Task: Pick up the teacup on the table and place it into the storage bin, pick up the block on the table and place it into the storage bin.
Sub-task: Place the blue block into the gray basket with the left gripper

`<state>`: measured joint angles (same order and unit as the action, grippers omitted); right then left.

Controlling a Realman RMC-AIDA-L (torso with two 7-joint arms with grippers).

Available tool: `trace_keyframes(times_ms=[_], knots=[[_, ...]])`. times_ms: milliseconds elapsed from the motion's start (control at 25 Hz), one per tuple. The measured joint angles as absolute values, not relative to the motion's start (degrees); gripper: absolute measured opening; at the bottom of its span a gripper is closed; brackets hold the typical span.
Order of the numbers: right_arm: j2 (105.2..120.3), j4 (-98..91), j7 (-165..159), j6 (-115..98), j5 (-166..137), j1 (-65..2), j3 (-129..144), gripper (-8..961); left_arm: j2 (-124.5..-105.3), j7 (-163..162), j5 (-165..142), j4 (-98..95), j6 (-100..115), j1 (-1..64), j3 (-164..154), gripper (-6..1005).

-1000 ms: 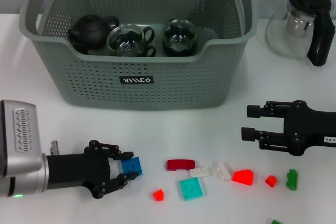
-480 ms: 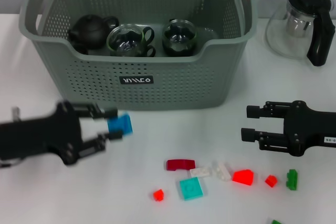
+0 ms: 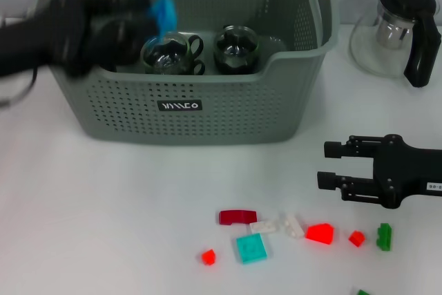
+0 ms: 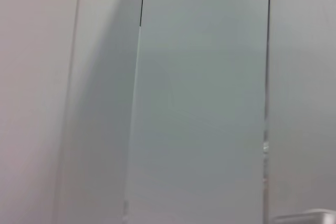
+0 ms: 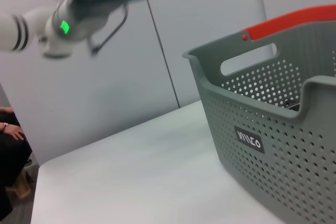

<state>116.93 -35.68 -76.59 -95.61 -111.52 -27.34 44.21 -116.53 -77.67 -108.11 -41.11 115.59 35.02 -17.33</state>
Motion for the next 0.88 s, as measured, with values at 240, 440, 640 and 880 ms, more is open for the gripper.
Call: trace_keyframes(times_ms=[240, 440, 640, 880], knots=[[116.82, -35.68, -76.5, -95.59, -111.53, -27.44, 44.21, 652, -113.83, -85.42, -108.37, -44.42, 103.13, 42.4, -21.82, 457], [116.81, -35.68, -76.42, -95.21, -111.54, -27.75, 44.21, 653, -112.92, -90.47, -112.92, -48.93, 88.77, 44.58, -33.83, 469], [116.8, -35.8, -76.4, -95.13, -111.54, -27.88, 44.21, 653, -114.04, -94.3, -121.42, -52.49, 79.54, 44.91, -40.46, 481], [116.8, -35.93, -76.38, -95.02, -111.53, -27.93, 44.21, 653, -114.9, -96.15, -128.85, -52.72, 75.67, 45.2, -44.58, 495]])
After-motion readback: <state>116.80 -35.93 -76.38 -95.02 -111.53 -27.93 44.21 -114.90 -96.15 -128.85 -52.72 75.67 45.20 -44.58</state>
